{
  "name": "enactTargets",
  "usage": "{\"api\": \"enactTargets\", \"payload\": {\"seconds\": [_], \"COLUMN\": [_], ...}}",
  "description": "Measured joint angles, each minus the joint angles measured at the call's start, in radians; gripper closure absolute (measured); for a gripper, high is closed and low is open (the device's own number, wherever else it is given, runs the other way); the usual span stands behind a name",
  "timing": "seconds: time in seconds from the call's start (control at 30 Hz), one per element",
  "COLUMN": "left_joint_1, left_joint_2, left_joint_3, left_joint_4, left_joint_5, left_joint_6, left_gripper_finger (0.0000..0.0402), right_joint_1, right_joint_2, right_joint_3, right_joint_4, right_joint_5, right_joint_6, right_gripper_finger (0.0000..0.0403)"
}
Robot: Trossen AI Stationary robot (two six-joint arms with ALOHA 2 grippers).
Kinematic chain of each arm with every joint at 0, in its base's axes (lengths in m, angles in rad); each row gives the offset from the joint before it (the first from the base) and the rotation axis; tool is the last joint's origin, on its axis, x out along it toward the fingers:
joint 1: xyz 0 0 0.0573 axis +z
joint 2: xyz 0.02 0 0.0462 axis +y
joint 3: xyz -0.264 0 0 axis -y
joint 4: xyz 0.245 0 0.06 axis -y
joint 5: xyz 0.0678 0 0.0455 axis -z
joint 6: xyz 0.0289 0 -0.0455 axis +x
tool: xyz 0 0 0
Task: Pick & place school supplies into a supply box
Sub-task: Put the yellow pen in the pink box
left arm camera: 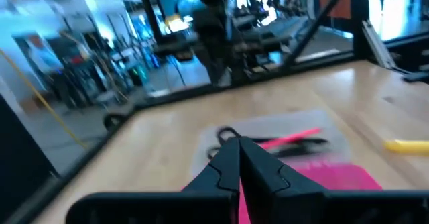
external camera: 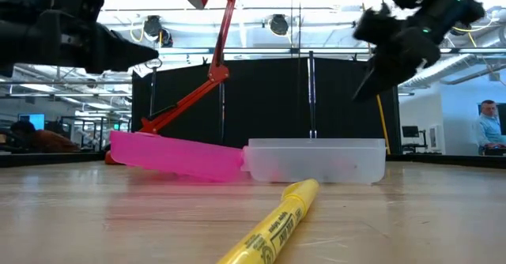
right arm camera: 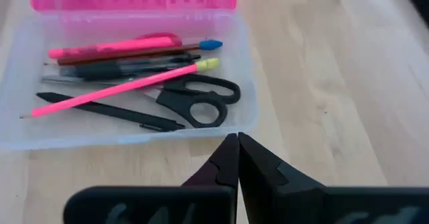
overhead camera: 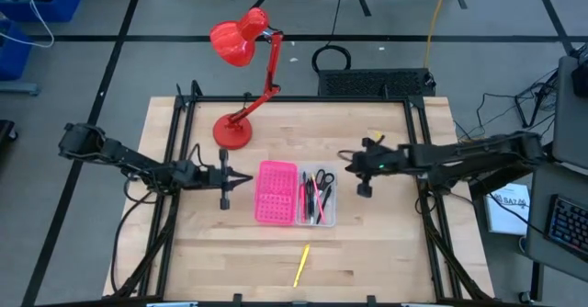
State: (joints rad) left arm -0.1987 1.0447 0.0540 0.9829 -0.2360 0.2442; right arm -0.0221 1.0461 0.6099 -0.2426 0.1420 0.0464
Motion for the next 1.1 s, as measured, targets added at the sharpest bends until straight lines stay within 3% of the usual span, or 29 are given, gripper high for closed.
{"api": "enactTargets", "payload": {"seconds": [0.4, 0.57, 0.77, 1.1], "left_joint_1": [0.044, 0.055, 0.055, 0.055], "left_joint_2": [0.000, 0.000, 0.000, 0.000], "left_joint_3": [0.000, 0.000, 0.000, 0.000], "left_joint_4": [-0.048, -0.052, -0.051, -0.050], "left_joint_5": [-0.001, -0.001, -0.001, -0.001], "left_joint_6": [0.043, 0.034, 0.009, -0.018], "left_gripper_finger": [0.0397, 0.0373, 0.0356, 0.0355], "right_joint_1": [0.085, 0.090, 0.090, 0.113], "right_joint_2": [0.448, 0.603, 0.704, 0.731], "right_joint_3": [0.413, 0.567, 0.622, 0.624], "right_joint_4": [-0.255, -0.450, -0.484, -0.472], "right_joint_5": [0.049, 0.093, 0.077, 0.012], "right_joint_6": [0.021, 0.024, 0.021, 0.043], "right_gripper_finger": [0.0403, 0.0403, 0.0403, 0.0403]}}
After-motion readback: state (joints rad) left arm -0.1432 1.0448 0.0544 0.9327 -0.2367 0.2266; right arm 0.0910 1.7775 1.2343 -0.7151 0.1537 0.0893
